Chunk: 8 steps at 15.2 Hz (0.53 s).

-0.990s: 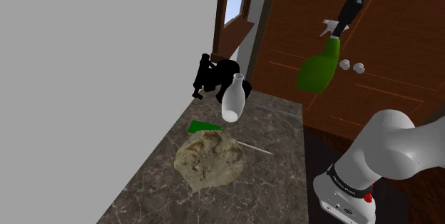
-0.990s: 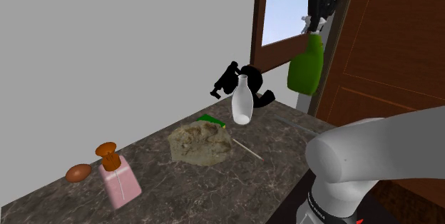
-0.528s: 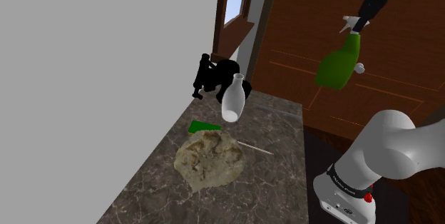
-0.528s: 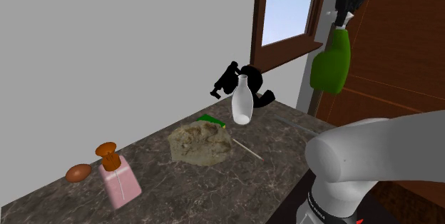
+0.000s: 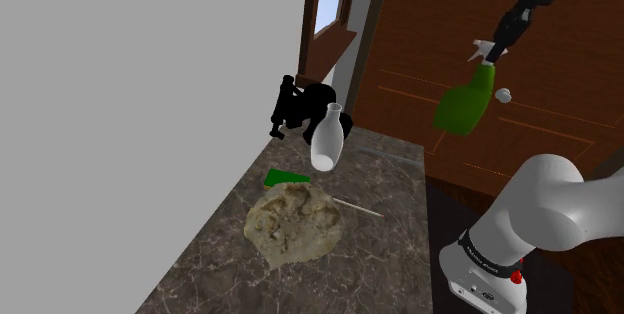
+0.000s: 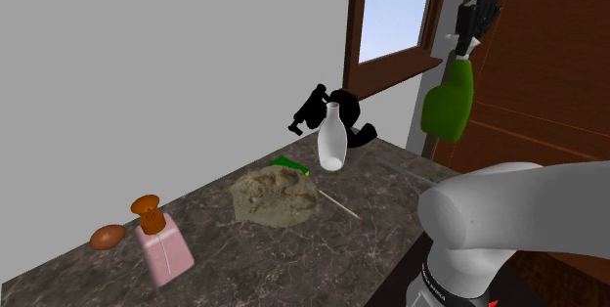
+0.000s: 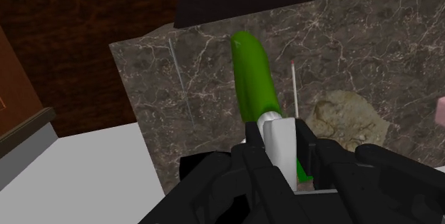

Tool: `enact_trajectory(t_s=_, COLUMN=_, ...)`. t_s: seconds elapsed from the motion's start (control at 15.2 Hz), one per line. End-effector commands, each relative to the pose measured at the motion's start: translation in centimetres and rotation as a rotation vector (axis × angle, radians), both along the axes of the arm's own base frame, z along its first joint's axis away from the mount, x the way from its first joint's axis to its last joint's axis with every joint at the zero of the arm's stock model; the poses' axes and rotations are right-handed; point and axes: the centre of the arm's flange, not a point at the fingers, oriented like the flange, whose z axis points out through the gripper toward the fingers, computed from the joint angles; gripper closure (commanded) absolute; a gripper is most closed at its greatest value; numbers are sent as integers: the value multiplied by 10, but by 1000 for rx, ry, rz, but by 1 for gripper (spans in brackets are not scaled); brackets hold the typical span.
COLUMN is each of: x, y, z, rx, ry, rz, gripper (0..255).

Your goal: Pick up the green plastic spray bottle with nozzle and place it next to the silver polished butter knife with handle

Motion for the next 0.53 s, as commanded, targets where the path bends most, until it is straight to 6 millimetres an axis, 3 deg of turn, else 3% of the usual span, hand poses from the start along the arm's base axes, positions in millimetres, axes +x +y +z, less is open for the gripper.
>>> enact_trajectory(t_s=0.0, x=0, y=1, z=-11, rx=0, ry=0, rz=0, gripper=255)
enact_trajectory(t_s=0.46, x=0, y=1, z=-48, rx=0, ry=0, rz=0, gripper=255)
